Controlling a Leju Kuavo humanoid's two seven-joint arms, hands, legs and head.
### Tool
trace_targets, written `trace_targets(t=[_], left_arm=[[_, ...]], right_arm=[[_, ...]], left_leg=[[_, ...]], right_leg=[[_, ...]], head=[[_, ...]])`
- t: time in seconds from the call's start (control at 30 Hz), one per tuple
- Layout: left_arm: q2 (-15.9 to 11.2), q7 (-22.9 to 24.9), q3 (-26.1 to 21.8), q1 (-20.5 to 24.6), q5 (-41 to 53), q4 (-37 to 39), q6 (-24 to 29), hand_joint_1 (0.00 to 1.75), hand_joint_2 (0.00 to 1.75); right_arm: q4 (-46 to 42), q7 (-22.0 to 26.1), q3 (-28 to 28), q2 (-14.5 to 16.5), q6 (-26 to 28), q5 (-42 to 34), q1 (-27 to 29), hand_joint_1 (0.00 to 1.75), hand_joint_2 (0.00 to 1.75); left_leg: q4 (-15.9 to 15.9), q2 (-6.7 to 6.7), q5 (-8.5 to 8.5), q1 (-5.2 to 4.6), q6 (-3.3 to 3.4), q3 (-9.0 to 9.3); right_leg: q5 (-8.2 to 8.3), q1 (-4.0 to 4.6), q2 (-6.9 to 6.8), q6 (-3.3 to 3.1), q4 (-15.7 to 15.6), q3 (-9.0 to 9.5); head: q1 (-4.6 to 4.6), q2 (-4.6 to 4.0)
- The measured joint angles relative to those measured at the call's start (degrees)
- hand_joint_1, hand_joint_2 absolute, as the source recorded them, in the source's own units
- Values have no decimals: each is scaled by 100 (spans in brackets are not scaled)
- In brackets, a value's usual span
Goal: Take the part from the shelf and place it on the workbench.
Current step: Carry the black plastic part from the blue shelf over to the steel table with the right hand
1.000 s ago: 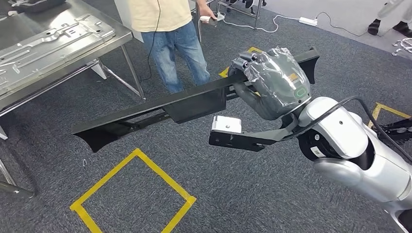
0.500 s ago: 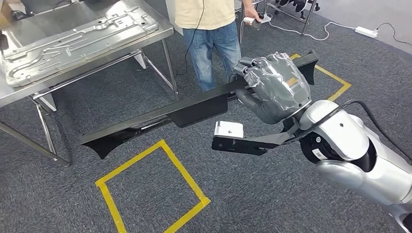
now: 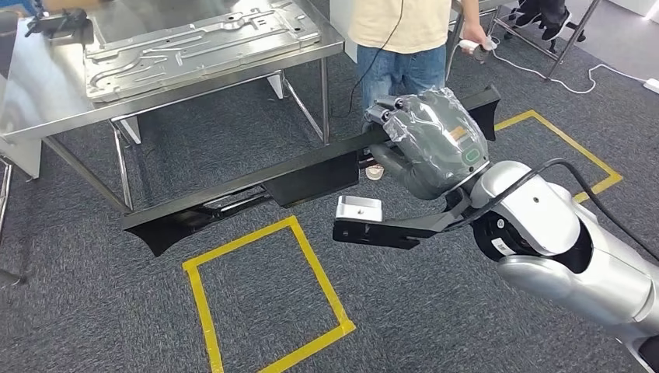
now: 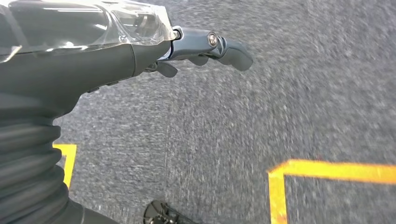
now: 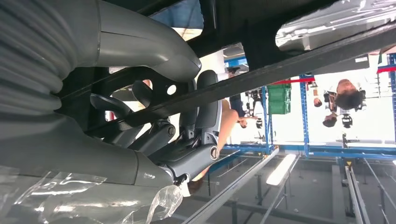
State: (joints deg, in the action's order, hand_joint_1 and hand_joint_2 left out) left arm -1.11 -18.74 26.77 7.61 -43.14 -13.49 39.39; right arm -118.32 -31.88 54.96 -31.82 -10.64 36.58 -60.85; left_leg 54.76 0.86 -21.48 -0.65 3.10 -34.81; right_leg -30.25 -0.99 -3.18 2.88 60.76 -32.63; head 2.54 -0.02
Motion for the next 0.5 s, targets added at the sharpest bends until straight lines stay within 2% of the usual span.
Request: trace_targets(t=[0.03, 0.07, 0.1, 0.13, 0.17, 0.2, 0.23, 0.27, 0.3, 0.33, 0.37, 0.4, 0.43, 0.5], left_arm=[[1, -1, 0, 9, -3, 0, 0, 0, 175], [2, -1, 0, 21, -5, 0, -1, 0, 175], [3, -1, 0, 27, -5, 0, -1, 0, 175], [4, -1, 0, 26, -5, 0, -2, 0, 175], [6, -1, 0, 20, -6, 0, -3, 0, 175], [7, -1, 0, 13, -7, 0, -3, 0, 175], [6, -1, 0, 7, -8, 0, -4, 0, 175], [4, -1, 0, 6, -9, 0, -4, 0, 175], [3, -2, 0, 7, -9, 0, -4, 0, 175], [1, -2, 0, 5, -9, 0, -4, 0, 175], [1, -3, 0, -1, -9, 0, -4, 0, 175], [2, -3, 0, -15, -9, 0, -4, 0, 175], [3, -3, 1, -33, -9, 0, -5, 0, 175], [4, -5, 1, -44, -9, 0, -16, 0, 175]], right_arm=[[2, -2, 2, -4, 2, 0, 4, 175, 175], [3, -3, 5, -7, 3, 0, 12, 175, 175], [4, -3, 9, -9, 4, -1, 27, 175, 175], [5, -3, 14, -10, 5, -3, 41, 175, 175], [5, -3, 16, -11, 6, -3, 52, 175, 175], [5, -3, 18, -11, 7, -3, 60, 175, 175], [5, -3, 18, -13, 8, -2, 62, 175, 175], [5, -5, 18, -14, 9, -1, 62, 175, 175], [5, -7, 18, -16, 11, 0, 65, 175, 175], [5, -9, 18, -19, 13, -1, 71, 175, 175], [6, -9, 18, -20, 16, -1, 76, 175, 175], [7, -7, 18, -20, 19, -1, 79, 175, 175], [7, -5, 17, -20, 21, 0, 78, 175, 175], [7, -7, 15, -22, 32, 7, 73, 175, 175]], left_leg=[[-10, -74, -4, 9, 16, 19], [-9, -156, -9, 16, 34, 29], [-8, -243, -15, 20, 40, 39], [-6, -334, -20, 24, 41, 47], [-1, -426, -26, 33, 34, 57], [9, -520, -38, 48, 17, 69], [27, -613, -56, 63, -10, 75], [61, -697, -80, 69, -46, 66], [87, -773, -98, 74, -82, 49], [100, -838, -106, 76, -116, 25], [101, -894, -103, 83, -148, 4], [88, -946, -95, 97, -175, -8], [108, -906, -111, 100, -204, -29], [436, -595, -289, 91, -271, -197]], right_leg=[[-162, -6, 170, 8, 368, -185], [-320, -6, 257, 22, 786, -422], [-408, -7, 285, 40, 1120, -630], [-388, -10, 292, 55, 1272, -759], [-255, -16, 300, 69, 1202, -780], [-24, -29, 334, 82, 894, -681], [225, -56, 433, 97, 472, -521], [403, -84, 570, 101, 79, -361], [510, -104, 681, 91, -203, -243], [529, -109, 749, 65, -329, -191], [511, -96, 739, 24, -351, -181], [515, -90, 673, -21, -354, -180], [517, -86, 614, -59, -364, -169], [517, -97, 504, -128, -384, -139]], head=[[-4, 0], [-7, 0], [-8, 0], [-9, 0], [-10, 0], [-10, 0], [-12, 0], [-12, -1], [-12, -1], [-9, -1], [-7, -1], [-5, -1], [-3, -1], [16, -2]])
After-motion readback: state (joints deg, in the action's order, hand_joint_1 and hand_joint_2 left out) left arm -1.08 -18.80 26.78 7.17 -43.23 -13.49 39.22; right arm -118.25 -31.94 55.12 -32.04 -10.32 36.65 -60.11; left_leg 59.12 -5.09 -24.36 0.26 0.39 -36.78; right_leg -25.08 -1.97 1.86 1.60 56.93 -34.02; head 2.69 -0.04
